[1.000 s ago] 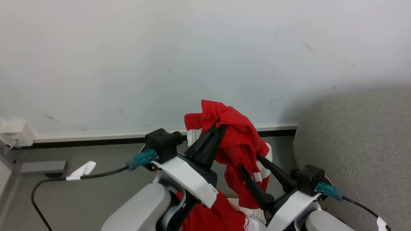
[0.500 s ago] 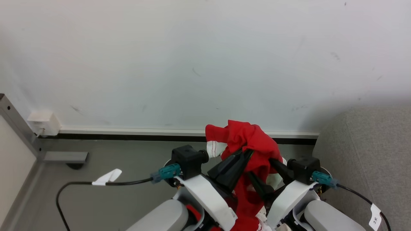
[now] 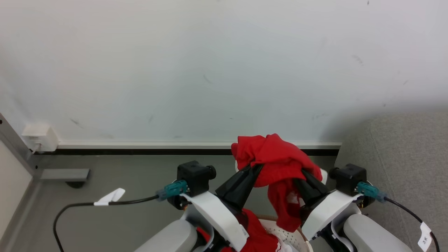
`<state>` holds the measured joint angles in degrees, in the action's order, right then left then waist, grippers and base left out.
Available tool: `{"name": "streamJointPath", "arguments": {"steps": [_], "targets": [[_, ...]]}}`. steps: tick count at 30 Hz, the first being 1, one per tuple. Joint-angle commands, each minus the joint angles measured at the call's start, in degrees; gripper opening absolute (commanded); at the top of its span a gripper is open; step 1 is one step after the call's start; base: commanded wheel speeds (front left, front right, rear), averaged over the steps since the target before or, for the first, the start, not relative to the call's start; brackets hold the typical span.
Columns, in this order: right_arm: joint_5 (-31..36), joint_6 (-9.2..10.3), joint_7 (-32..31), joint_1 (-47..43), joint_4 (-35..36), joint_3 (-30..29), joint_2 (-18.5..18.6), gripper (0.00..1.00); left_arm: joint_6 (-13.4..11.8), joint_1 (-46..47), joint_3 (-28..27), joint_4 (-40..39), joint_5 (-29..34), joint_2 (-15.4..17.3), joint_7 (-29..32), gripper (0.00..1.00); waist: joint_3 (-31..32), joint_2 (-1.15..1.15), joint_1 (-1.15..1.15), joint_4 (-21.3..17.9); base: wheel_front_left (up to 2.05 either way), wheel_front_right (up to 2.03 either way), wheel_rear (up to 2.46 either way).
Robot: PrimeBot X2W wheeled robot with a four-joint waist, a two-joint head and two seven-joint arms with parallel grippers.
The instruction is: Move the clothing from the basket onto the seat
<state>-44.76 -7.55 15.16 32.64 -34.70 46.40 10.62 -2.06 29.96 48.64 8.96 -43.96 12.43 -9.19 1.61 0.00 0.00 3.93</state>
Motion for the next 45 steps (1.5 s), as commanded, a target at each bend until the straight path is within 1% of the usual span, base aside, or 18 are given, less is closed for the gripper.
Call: {"name": "streamJointPath", "arguments": {"steps": [1, 5, 6, 7, 12, 17, 22, 30, 37, 38, 45], "targets": [[1.0, 0.12, 0.0, -1.3, 1.1, -1.9, 0.7, 0.0, -0.2, -1.1, -0.2, 0.5, -0.5, 0.5, -0.5, 0.0, -0.2, 0.0, 0.0, -0.4, 0.0, 0.0, 0.0], [2.8, 0.12, 0.0, -3.4, 3.9, -6.8, 1.6, 0.0, 0.4, -1.5, 0.3, 0.8, -1.3, 0.1, 0.2, 0.0, -0.5, 0.0, 0.0, -1.2, 0.0, 0.0, 0.0], [3.4, 0.12, 0.0, -4.1, 4.5, -7.9, 1.7, 0.0, 0.5, -1.6, 0.5, 0.8, -1.3, -0.1, 0.3, 0.37, -0.5, 0.0, 0.0, -1.4, 0.0, 0.0, 0.0], [4.0, 0.12, 0.0, -4.6, 5.1, -8.9, 1.9, 0.0, 0.5, -1.6, 0.8, 0.7, -1.4, -0.3, 0.4, 1.0, -0.6, 0.0, 0.0, -1.7, 0.0, 0.0, 0.0], [6.6, 0.12, 0.0, -6.7, 8.2, -13.3, 2.8, 0.0, 0.9, -1.6, 1.7, 0.3, -1.3, -1.5, -0.1, 1.0, -0.9, 0.0, 0.0, -3.5, 0.0, 0.0, 0.0], [8.3, 0.12, 0.0, -7.8, 10.4, -17.1, 4.1, 0.0, 0.6, -1.1, 1.8, -0.1, -0.5, -1.4, -0.7, 1.0, -1.4, 0.0, 0.0, -6.3, 0.0, 0.0, 0.0], [9.5, 0.12, 0.0, -8.9, 12.3, -19.8, 5.6, 0.0, 0.3, -0.6, 2.1, 0.9, 0.7, -0.7, -1.2, 1.0, -2.1, 0.0, 0.0, -10.0, 0.0, 0.0, 0.0], [11.3, 0.12, 0.0, -10.2, 16.1, -23.5, 7.6, 0.0, 0.5, 1.2, 3.0, 3.7, 5.1, 0.4, -3.8, 1.0, -4.3, 0.0, 0.0, -17.1, 0.0, 0.0, 0.0], [12.4, 0.12, 0.0, -11.7, 19.0, -26.2, 8.2, 0.0, 1.3, 2.8, 3.2, 6.1, 8.1, 0.9, -5.1, 1.0, -6.5, 0.0, 0.0, -23.1, 0.0, 0.0, 0.0], [12.4, 0.12, 0.0, -11.7, 19.0, -26.2, 8.2, 0.0, 1.3, 2.8, 3.2, 6.1, 8.1, 0.9, -5.1, 1.0, -6.5, 0.0, 0.0, -23.1, 0.0, 0.0, 0.0], [12.8, 0.12, 0.0, -13.0, 20.4, -28.0, 7.7, 0.0, 1.9, 3.5, 3.3, 8.5, 9.9, 0.5, -5.6, 1.0, -7.9, 0.0, 0.0, -28.1, 0.0, 0.0, 0.0]]}}
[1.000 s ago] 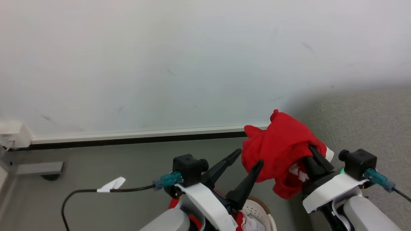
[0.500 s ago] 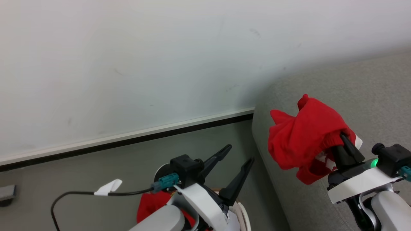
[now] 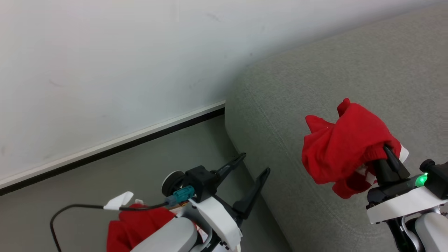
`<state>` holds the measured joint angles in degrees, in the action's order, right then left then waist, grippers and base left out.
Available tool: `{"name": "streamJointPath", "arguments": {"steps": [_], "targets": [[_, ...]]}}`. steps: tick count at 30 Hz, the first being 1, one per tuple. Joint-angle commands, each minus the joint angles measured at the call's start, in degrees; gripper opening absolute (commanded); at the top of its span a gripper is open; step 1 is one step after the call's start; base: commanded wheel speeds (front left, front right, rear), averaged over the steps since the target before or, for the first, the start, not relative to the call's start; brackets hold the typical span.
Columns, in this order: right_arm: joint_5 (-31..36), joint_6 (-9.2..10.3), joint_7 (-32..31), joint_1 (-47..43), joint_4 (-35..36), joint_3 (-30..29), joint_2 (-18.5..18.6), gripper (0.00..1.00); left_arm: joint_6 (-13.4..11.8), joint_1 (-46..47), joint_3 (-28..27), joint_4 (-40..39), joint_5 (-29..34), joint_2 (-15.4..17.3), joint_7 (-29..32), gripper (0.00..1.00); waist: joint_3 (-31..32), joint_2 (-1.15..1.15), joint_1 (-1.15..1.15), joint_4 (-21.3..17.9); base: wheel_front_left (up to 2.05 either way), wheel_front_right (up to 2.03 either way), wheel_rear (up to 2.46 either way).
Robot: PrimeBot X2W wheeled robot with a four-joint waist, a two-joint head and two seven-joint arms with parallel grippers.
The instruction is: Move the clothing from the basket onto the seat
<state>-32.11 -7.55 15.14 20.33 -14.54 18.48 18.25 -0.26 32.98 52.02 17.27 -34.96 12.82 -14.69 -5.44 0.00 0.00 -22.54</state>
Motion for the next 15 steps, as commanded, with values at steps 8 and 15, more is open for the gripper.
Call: {"name": "streamJointPath", "arguments": {"steps": [8, 15], "targets": [[0.4, 0.12, 0.0, -1.3, 1.6, -2.1, 0.0, 0.0, -0.1, 1.5, 0.0, 2.2, 1.9, -0.3, -0.4, 1.0, -2.1, 0.0, 0.0, -4.3, 0.0, 0.0, 0.0], [0.0, 0.12, 0.0, 0.7, 1.9, -3.7, 0.9, 0.0, 0.5, 3.4, 0.5, 2.1, 3.4, -0.3, -0.5, 1.0, -5.0, 0.0, 0.0, -3.3, 0.0, 0.0, 0.0]]}}
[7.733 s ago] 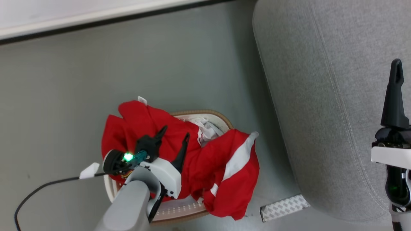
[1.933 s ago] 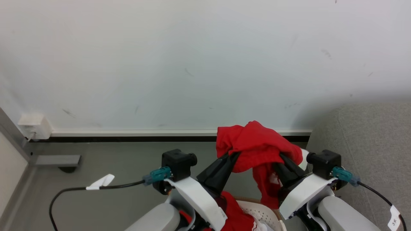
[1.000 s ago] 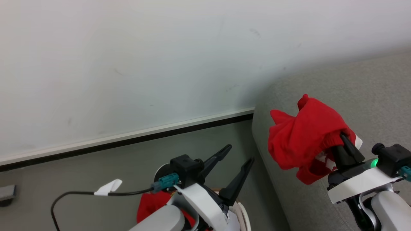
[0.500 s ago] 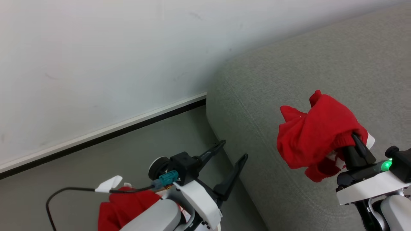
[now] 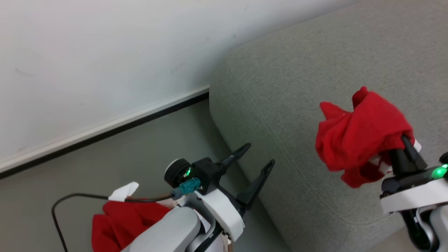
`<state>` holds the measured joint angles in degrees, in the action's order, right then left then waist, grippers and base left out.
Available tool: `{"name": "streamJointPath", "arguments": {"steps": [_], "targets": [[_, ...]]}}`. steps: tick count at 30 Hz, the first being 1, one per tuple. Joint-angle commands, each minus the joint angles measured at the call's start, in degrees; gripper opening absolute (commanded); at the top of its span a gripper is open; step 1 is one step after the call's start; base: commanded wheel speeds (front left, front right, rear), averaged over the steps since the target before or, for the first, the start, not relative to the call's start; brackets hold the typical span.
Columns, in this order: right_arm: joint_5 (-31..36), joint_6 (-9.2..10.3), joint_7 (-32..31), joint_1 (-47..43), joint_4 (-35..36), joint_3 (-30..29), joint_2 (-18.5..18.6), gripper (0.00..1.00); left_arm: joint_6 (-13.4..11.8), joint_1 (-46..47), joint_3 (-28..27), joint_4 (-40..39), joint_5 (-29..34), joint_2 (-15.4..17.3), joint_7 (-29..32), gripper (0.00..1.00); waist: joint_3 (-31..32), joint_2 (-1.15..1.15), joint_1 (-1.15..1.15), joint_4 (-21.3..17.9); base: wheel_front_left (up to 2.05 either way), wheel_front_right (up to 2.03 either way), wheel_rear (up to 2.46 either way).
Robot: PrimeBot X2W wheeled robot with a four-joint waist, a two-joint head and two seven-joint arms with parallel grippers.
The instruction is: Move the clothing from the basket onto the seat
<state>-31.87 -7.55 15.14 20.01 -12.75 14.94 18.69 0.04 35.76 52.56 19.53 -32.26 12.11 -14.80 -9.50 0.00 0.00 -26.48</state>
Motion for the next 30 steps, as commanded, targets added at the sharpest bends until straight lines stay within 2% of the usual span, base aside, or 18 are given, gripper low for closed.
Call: {"name": "streamJointPath", "arguments": {"steps": [1, 6, 21, 25, 30], "targets": [[-0.5, 0.12, 0.0, 1.7, -0.1, -0.5, 0.8, 0.0, 0.2, 1.1, 0.0, -0.6, 1.2, 0.4, -0.4, 1.0, -1.7, 0.0, 0.0, 1.1, 0.0, 0.0, 0.0], [-1.5, 0.12, 0.0, 6.2, -2.2, -2.3, 3.3, 0.0, 0.2, 3.3, -0.2, -2.4, 3.4, 1.2, -0.3, 1.0, -6.3, 0.0, 0.0, 3.7, 0.0, 0.0, 0.0], [-1.2, 0.12, 0.0, 25.5, -9.9, -10.2, 15.2, 0.0, -0.5, 10.0, -0.5, -5.9, 6.5, 3.5, 1.4, 1.0, -22.5, 0.0, 0.0, 12.6, 0.0, 0.0, 0.0], [-1.8, 0.12, -0.9, 28.8, -14.7, -11.7, 18.2, 0.0, -0.6, 10.7, -0.5, -6.4, 6.9, 3.8, 1.5, 1.0, -25.0, 0.0, 0.0, 14.7, 0.0, 0.0, 0.0], [-2.3, 0.12, -3.1, 31.7, -21.2, -10.0, 21.7, 0.0, -0.9, 11.5, -0.6, -6.8, 7.1, 3.4, 1.2, 1.0, -27.3, 0.0, 0.0, 17.5, 0.0, 0.0, 0.0]]}}
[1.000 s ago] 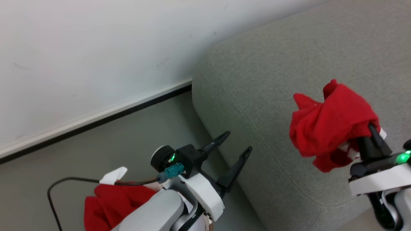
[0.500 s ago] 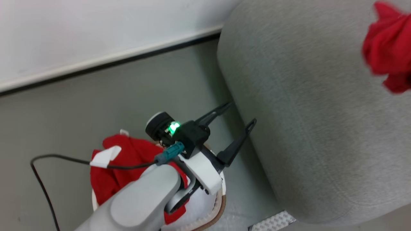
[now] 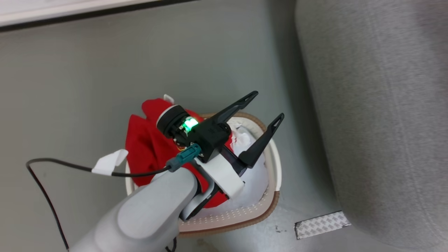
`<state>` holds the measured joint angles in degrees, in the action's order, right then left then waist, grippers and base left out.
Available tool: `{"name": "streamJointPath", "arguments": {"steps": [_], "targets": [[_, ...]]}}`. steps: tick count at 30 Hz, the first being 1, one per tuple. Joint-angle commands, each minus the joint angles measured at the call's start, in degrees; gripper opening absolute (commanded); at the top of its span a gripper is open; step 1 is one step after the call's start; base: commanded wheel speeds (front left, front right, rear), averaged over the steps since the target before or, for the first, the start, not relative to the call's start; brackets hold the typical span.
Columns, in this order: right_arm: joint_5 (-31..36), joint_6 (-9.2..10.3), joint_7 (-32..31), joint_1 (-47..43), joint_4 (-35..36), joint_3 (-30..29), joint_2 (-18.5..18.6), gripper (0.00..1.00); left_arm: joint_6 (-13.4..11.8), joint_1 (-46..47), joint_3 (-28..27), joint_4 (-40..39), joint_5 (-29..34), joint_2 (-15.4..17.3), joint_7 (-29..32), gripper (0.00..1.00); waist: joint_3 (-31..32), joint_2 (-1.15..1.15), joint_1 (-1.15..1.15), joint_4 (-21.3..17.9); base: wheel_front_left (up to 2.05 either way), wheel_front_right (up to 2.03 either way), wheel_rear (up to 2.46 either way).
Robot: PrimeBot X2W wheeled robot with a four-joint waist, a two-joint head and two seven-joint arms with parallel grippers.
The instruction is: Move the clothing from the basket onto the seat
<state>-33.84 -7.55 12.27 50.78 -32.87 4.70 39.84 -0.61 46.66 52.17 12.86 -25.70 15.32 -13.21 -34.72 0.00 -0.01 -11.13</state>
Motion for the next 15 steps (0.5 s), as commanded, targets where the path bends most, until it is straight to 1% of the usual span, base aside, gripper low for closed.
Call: {"name": "streamJointPath", "arguments": {"steps": [1, 7, 9, 10, 11, 12, 13, 15], "targets": [[-0.5, 0.12, -0.8, 1.3, -2.5, 0.6, 1.2, 0.0, -0.4, 0.8, -0.3, -0.1, 0.6, 0.2, -0.5, 1.0, -2.4, 0.0, 0.01, 2.5, 0.0, 0.0, 0.0], [-1.9, 0.12, -7.0, 2.6, -11.7, 4.8, 2.9, 0.0, -0.5, 1.0, -0.6, 0.3, 0.4, 0.0, -0.9, 1.0, -3.4, 0.0, 0.01, 4.4, 0.0, 0.0, 0.0], [-3.2, 0.12, -9.3, 2.9, -14.1, 6.2, 2.8, 0.0, -0.5, 0.9, -0.8, 0.6, 0.2, -0.1, -1.1, 1.0, -3.2, 0.0, 0.01, 4.8, 0.0, 0.0, 0.0], [-3.7, 0.12, -10.4, 3.0, -15.0, 6.9, 2.7, 0.04, -0.5, 0.7, -0.9, 0.8, 0.1, -0.2, -1.1, 1.0, -2.9, 0.0, 0.01, 4.9, 0.0, 0.0, 0.0], [-4.4, 0.12, -11.5, 3.2, -15.5, 7.8, 2.5, 0.24, -0.5, 0.4, -0.9, 1.0, -0.1, -0.3, -1.3, 1.0, -2.6, 0.0, 0.01, 4.9, 0.0, 0.0, 0.0], [-5.1, 0.12, -12.3, 3.1, -15.7, 8.8, 2.3, 0.47, -0.4, 0.2, -1.0, 1.3, -0.3, -0.3, -1.4, 1.0, -2.2, 0.0, 0.01, 4.9, 0.0, 0.0, 0.0], [-6.0, 0.12, -13.2, 3.1, -15.9, 9.8, 2.3, 1.0, -0.4, -0.1, -1.1, 1.6, -0.4, -0.3, -1.4, 1.0, -1.7, 0.0, 0.01, 4.9, 0.0, 0.0, 0.0], [-7.5, 0.12, -14.7, 2.4, -15.7, 11.7, 2.2, 1.0, -0.3, -0.6, -1.3, 2.3, -0.7, -0.4, -1.6, 1.0, -0.4, 0.0, 0.01, 4.6, 0.0, 0.0, 0.0]]}}
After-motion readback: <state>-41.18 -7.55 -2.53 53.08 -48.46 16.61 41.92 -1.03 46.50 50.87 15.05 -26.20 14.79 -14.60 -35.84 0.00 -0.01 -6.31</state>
